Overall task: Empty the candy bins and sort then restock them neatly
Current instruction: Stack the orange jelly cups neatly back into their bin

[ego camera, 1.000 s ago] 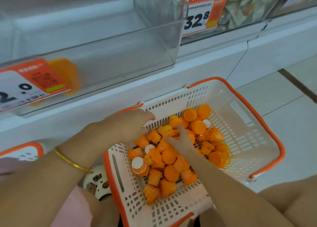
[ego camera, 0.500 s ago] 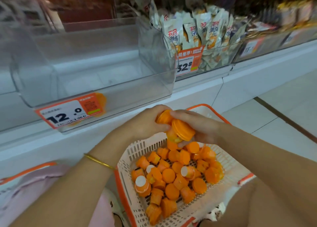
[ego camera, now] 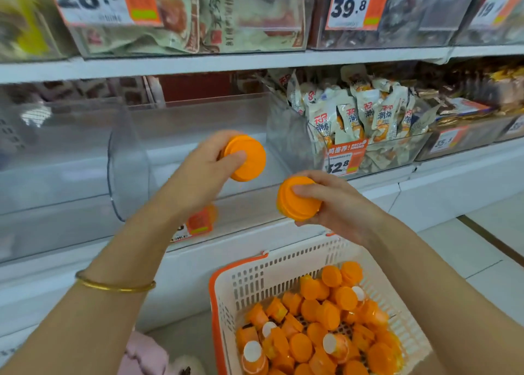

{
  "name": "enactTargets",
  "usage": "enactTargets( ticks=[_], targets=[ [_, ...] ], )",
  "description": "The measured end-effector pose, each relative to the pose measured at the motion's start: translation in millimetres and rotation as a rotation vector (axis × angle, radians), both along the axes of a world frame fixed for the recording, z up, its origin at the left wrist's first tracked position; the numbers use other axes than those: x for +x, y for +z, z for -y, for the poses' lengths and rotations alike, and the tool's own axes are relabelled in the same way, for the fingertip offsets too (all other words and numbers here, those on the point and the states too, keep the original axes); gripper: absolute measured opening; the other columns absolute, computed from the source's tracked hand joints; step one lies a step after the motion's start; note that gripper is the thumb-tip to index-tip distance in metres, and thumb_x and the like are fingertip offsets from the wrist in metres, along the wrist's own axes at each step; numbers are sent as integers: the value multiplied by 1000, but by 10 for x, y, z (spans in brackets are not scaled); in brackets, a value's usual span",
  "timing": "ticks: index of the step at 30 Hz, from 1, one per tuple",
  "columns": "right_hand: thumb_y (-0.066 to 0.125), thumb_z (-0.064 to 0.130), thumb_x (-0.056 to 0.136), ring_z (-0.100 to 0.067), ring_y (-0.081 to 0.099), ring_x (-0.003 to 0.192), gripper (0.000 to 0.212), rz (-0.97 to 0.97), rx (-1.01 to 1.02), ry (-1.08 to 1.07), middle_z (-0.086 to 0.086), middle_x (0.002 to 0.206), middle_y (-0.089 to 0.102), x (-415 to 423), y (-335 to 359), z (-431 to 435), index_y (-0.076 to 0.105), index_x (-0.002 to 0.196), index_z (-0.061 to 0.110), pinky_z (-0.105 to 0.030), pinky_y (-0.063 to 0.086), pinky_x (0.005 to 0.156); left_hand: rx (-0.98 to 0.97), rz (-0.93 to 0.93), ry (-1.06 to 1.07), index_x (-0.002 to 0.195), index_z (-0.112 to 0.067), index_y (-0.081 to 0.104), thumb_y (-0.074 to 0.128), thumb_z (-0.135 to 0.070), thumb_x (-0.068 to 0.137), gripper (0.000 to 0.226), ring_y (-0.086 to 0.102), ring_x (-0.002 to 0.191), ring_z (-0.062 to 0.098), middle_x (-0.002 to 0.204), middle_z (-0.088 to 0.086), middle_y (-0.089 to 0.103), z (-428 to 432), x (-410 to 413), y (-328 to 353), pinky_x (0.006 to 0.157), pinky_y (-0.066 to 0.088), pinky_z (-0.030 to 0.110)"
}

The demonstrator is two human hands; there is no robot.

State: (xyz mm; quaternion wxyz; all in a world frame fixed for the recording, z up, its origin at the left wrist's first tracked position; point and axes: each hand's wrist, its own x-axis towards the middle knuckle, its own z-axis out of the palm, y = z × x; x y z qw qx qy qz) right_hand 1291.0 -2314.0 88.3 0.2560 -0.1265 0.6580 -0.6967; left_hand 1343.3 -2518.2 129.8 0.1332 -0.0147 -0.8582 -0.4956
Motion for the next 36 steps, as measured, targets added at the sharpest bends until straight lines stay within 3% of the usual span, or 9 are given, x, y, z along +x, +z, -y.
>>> enactTargets(
  ticks=[6, 9, 13, 16, 19, 22, 25, 33, 36],
  targets=[
    [73, 23, 81, -6, 56, 81, 28, -547, 316, -131, 6, 96, 56, -432, 396, 434, 53, 99, 22, -14, 50, 56, -23, 234, 119, 103, -21, 55, 55, -13, 94, 12, 54, 101, 22, 106, 2, 58, 374, -411, -126, 94, 47, 41],
    [77, 24, 78, -7, 52, 80, 31, -763, 527, -107, 6, 91, 55, -696, 379, 641, 56, 99, 17, -10, 44, 52, -56, 353, 83, 96, -19, 55, 55, -11, 94, 8, 52, 94, 20, 99, 5, 56, 446, -554, -237, 91, 47, 41],
    [76, 19, 78, -20, 57, 84, 24, -751, 784, 181, -4, 94, 56, -951, 191, 767, 58, 93, 13, -34, 52, 67, -234, 456, -16, 119, -10, 54, 56, -15, 94, 25, 49, 91, 14, 102, 4, 54, 485, -664, -333, 74, 42, 22],
    [71, 24, 83, -14, 52, 91, 25, -765, 996, 325, 2, 97, 53, -1036, 62, 768, 63, 103, 11, -25, 44, 71, -307, 552, -68, 117, -11, 55, 56, -19, 94, 24, 50, 98, 14, 111, 7, 58, 544, -688, -412, 86, 40, 25],
    [67, 28, 86, -12, 51, 88, 28, -681, 1022, 423, 7, 87, 54, -1048, 36, 771, 64, 108, 11, -19, 39, 64, -391, 632, -131, 117, -6, 57, 53, -22, 96, 27, 50, 94, 14, 100, 2, 57, 542, -693, -434, 83, 40, 26],
    [63, 27, 90, -15, 55, 99, 31, -630, 993, 475, 1, 103, 58, -1050, 22, 786, 63, 116, 11, -19, 43, 69, -520, 680, -174, 120, -7, 59, 49, -27, 98, 31, 54, 99, 16, 108, 4, 61, 489, -681, -431, 84, 43, 25],
    [62, 21, 91, -23, 57, 109, 31, -618, 1011, 455, -6, 122, 56, -1062, 3, 791, 60, 121, 13, -31, 49, 84, -511, 692, -170, 126, -19, 57, 51, -31, 97, 32, 56, 107, 15, 116, -3, 60, 502, -686, -462, 96, 43, 28],
    [42, 30, 101, -19, 52, 117, 36, -707, 1027, 497, -2, 130, 57, -957, 115, 770, 57, 129, 12, -31, 42, 98, -313, 808, -159, 130, -36, 54, 30, -58, 95, 47, 52, 119, 14, 130, -10, 56, 504, -629, -435, 111, 32, 41],
    [38, 27, 102, -23, 52, 118, 37, -745, 1055, 501, -7, 132, 55, -923, 149, 738, 55, 129, 9, -34, 39, 101, -311, 765, -143, 134, -34, 50, 27, -56, 97, 49, 48, 125, 14, 139, -8, 50, 419, -592, -410, 113, 28, 37]
  ],
)
